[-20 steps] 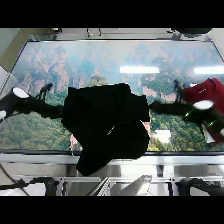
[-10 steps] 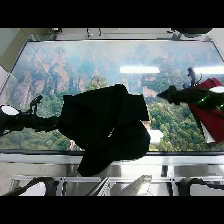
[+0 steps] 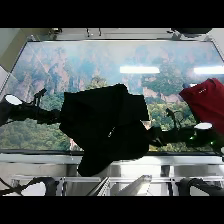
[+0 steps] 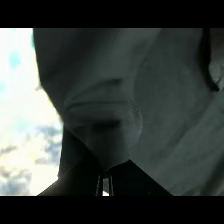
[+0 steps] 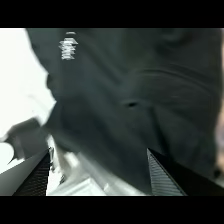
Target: Fold the shirts.
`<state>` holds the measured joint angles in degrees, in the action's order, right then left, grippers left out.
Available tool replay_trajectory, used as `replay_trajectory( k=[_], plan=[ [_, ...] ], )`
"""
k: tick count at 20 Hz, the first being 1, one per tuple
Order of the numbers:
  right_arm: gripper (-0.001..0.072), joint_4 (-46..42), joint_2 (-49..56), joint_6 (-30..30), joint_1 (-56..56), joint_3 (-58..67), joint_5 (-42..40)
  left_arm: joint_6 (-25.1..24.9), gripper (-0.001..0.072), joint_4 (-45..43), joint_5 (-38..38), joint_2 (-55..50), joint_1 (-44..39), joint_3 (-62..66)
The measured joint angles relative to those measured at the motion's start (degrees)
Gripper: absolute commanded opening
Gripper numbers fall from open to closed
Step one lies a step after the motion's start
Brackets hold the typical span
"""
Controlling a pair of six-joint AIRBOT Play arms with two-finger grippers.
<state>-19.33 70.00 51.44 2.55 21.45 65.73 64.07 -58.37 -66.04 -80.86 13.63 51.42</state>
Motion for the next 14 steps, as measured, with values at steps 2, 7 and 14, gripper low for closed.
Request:
replay_trajectory(
  k=[2, 7, 14],
  plan=[
    [0.0633, 3.1, 0.4, -0.4, -2.9, -1.0, -6.0, 0.0, 0.0018, 0.0, -0.7, -1.5, -1.1, 0.8],
    [0.0035, 12.4, 4.2, -6.2, -6.1, 2.3, -16.2, -0.2, 0.0017, 0.0, -1.2, -4.0, -3.1, 1.4],
    [0.0020, 16.0, 10.8, -10.6, -4.3, 18.4, -23.7, -0.4, 0.0018, 2.1, -1.4, -0.3, -0.8, -4.8]
  ],
)
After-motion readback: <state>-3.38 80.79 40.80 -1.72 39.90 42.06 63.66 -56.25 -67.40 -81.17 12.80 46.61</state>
